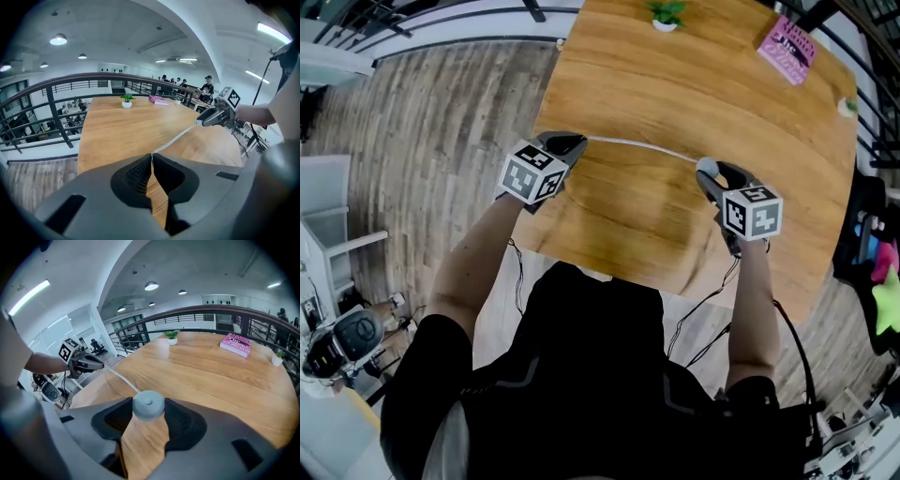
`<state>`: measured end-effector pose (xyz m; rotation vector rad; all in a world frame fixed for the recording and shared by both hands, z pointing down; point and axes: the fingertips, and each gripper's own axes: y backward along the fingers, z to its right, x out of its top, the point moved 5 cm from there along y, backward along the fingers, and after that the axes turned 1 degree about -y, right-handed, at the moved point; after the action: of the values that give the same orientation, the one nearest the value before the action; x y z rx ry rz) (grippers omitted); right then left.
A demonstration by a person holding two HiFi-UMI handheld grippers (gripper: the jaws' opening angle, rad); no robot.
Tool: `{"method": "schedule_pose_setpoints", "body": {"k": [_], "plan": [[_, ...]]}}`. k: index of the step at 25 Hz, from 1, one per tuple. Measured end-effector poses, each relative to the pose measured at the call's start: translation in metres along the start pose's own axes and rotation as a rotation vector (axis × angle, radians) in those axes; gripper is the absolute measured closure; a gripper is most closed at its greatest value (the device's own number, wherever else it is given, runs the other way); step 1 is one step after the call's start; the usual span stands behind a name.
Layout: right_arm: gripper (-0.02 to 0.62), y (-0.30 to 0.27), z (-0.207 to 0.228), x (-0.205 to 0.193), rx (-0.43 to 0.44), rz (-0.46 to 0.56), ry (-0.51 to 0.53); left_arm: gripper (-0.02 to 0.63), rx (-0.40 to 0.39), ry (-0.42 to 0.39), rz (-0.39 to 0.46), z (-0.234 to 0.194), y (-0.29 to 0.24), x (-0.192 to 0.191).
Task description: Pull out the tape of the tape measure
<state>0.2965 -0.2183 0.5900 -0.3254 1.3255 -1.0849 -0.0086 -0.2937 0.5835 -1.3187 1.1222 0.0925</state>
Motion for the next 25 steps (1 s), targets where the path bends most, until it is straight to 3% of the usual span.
{"method": "schedule_pose_setpoints", "body": {"k": [10,16,25], "plan": [[0.38,-0.049,0.028,-0.031,-0.021,-0.042,0.026,0.566,0.003,0.088,-0.063,-0.015,-0.05,-0.032],[0.379,-0.06,0.033,-0.042,-0.049,-0.067,0.071,0.566,-0.013,0.1,-0.088,-0.014,-0.062,-0.039],[0.379,-0.063,0.027,-0.046,-0.085,-0.079,0.148,0.566,0.025,0.102,-0.096,-0.019,-0.067,-0.045]]}}
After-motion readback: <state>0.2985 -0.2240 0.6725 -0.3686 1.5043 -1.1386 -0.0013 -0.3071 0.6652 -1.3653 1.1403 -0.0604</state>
